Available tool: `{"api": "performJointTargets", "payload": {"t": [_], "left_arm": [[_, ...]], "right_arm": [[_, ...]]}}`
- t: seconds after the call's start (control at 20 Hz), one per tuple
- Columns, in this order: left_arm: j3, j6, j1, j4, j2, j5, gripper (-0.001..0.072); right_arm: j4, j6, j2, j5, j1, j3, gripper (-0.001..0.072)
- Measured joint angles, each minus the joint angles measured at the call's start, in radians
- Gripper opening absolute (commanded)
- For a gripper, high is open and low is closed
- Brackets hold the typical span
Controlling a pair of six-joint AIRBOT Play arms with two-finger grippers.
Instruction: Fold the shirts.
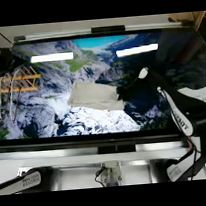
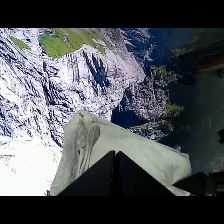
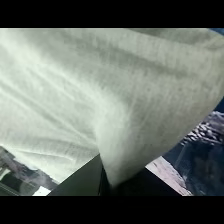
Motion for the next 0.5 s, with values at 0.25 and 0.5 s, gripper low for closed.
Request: {"api": "performJointTargets", "payload": {"t": [0.25, 0.5], "left_arm": [[0.000, 0.000, 0.000, 0.000, 0.000, 0.006, 0.0042], [0.000, 0.000, 0.000, 0.000, 0.000, 0.010, 0.0043]], "right_arm": [[0.040, -0.060, 0.142, 0.092, -0.133, 0.161, 0.0078], [-0.014, -0.030, 0.370, 0.241, -0.433, 0.271, 0.0077]]}}
